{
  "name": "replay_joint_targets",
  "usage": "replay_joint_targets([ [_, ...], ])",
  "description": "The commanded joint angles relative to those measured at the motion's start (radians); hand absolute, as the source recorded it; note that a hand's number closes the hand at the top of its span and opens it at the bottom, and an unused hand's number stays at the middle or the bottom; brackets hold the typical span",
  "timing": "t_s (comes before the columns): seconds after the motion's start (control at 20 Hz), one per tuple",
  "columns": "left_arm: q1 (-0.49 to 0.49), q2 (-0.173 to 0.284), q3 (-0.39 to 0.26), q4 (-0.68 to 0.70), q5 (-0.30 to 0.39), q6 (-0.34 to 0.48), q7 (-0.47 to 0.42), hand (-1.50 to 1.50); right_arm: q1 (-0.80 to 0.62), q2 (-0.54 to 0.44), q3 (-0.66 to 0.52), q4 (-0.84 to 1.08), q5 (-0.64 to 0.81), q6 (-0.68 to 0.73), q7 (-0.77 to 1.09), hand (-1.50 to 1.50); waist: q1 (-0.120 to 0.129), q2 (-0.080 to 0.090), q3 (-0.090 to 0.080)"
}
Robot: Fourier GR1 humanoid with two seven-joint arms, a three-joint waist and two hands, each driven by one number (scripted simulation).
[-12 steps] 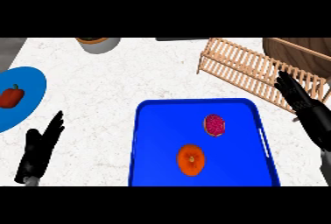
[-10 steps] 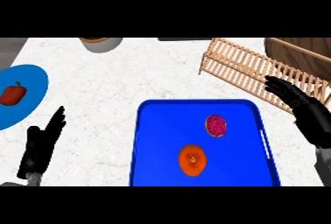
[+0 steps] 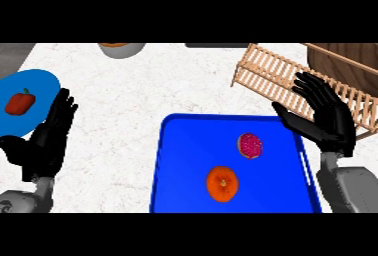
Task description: Pick the cupcake from the tray and place it in the tiered shelf
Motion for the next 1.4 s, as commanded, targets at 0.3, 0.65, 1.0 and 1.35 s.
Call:
replay_joint_targets([
  [0.3, 0.045, -0.037, 0.008, -0.071, -0.042, 0.025, 0.014, 0.00, 0.049, -0.191, 0.155, -0.308, 0.122, 0.113, 0.296, -1.50, -0.007, -0.005, -0.003],
  [0.65, 0.011, -0.052, 0.015, -0.046, -0.026, 0.004, 0.016, 0.00, -0.115, -0.404, 0.309, -0.403, 0.274, 0.263, 0.709, -1.50, 0.000, -0.004, -0.008],
  [1.0, 0.027, -0.084, -0.021, -0.049, -0.070, 0.024, -0.003, 0.00, -0.321, -0.376, 0.513, -0.408, 0.419, 0.408, 1.143, -1.50, 0.015, 0.000, -0.006],
  [1.35, 0.006, -0.097, -0.014, -0.040, -0.088, 0.020, 0.020, 0.00, -0.450, -0.210, 0.597, -0.188, 0.509, 0.463, 1.251, -1.50, 0.012, 0.006, -0.003],
])
